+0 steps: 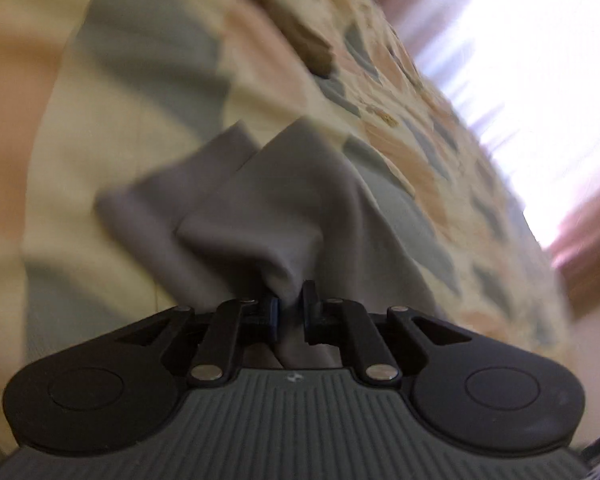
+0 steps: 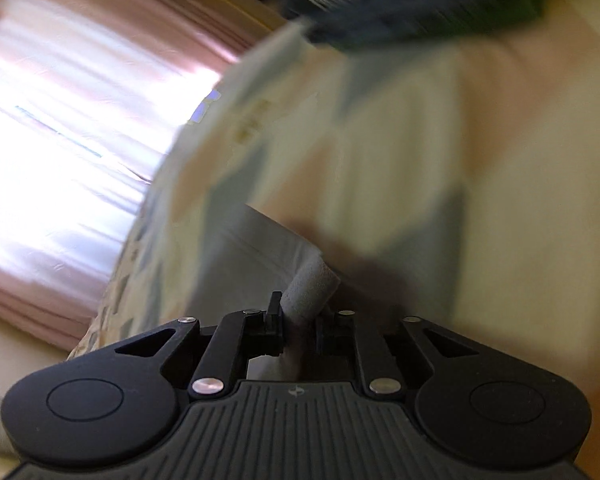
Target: Fold clothes
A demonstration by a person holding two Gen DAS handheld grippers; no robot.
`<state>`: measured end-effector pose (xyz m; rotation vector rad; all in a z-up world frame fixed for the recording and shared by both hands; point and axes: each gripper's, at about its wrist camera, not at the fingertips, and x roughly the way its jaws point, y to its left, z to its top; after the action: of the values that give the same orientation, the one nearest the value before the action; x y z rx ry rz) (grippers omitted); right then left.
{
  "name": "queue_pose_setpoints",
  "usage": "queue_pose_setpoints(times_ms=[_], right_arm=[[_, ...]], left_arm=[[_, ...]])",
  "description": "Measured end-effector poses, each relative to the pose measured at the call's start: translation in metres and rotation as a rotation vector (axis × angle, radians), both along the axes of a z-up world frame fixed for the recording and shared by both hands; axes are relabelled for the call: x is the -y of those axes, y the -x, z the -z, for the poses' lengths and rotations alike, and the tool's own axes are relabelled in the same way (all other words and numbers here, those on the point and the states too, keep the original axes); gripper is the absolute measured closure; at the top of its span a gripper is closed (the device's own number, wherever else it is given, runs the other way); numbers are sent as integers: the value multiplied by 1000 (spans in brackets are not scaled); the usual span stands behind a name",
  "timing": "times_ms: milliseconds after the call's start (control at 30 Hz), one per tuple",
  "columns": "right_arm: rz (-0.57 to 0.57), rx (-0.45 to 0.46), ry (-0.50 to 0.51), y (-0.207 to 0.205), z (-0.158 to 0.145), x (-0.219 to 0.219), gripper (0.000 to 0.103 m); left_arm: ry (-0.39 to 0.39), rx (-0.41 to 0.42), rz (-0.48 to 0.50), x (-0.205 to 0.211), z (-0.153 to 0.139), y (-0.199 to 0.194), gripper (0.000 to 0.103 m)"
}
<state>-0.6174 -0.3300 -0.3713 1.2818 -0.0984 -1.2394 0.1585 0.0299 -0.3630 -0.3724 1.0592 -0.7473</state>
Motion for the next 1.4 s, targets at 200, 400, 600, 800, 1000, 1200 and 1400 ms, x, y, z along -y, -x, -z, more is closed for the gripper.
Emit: queue_pose_setpoints(times_ms=[200, 400, 600, 800, 1000, 1200, 1400], right_arm=[[12, 10, -16, -1, 10, -7, 76], [16, 0, -20, 1, 10, -8, 77], [11, -17, -8, 1, 4, -10, 79], [-2, -34, -22, 1, 3, -10, 79], [-33, -96, 6, 1, -15, -8, 92], [-46, -109, 65, 2, -30, -14, 94], [-45, -148, -26, 9, 9, -17, 94]], left_arm=[[18, 40, 7, -3, -11, -1, 72], [53, 144, -2, -5, -33, 1, 102], [63, 416, 39, -16, -69, 18, 101], [-106, 268, 89, -3, -11, 6, 100], [-108, 372, 96, 8, -35, 3, 101], [-119, 460, 130, 11, -52, 7, 101], [-178, 406, 108, 4, -20, 12, 100]])
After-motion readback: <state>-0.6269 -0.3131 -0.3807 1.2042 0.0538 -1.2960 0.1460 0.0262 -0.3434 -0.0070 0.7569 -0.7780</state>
